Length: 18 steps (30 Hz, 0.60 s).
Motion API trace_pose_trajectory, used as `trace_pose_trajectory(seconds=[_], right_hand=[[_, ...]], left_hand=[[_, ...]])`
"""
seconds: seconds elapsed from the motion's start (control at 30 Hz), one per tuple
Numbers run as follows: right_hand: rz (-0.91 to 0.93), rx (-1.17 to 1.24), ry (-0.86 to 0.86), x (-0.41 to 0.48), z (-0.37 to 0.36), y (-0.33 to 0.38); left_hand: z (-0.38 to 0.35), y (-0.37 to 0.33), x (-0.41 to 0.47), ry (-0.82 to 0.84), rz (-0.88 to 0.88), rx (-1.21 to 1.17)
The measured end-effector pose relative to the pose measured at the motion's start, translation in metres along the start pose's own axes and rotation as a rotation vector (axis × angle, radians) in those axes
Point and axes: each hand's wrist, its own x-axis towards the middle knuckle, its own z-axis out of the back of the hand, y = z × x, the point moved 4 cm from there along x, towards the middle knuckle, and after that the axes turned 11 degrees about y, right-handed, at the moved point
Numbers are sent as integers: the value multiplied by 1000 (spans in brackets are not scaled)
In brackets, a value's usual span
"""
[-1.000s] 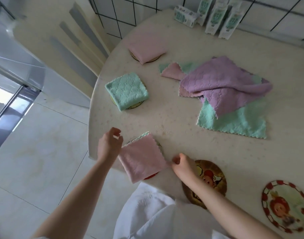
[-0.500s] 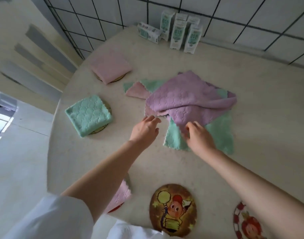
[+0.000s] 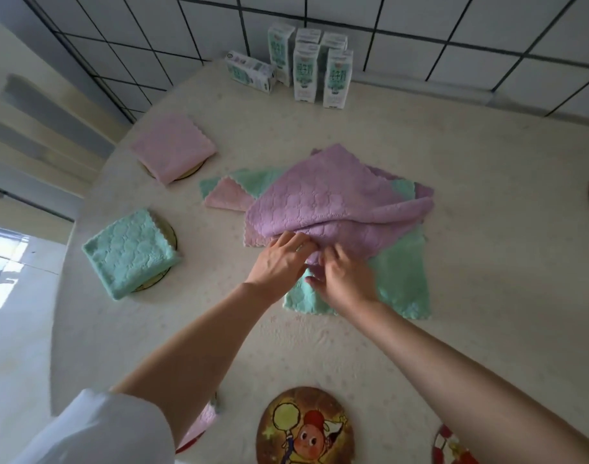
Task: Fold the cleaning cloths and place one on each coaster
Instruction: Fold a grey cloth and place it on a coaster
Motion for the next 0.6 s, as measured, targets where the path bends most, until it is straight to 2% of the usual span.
trace_pose_trajectory(seconds=[0.07,0.2,0.37,0.47,0.6], right_hand=[[-26,-43,5,1,-7,1],[-59,33,-25,2,-12,-2],[-95,257,25,-3,10,-9],[53,310,-2,-9,43,-12],[253,388,65,-17,103,-25]], left_hand=[[1,2,3,-21,-20,27],[5,4,8,-89,-70,60],[11,4,8,-101,-94,18],[22,2,12,-95,-69,-33],[46,8,27,-147,-46,-105]])
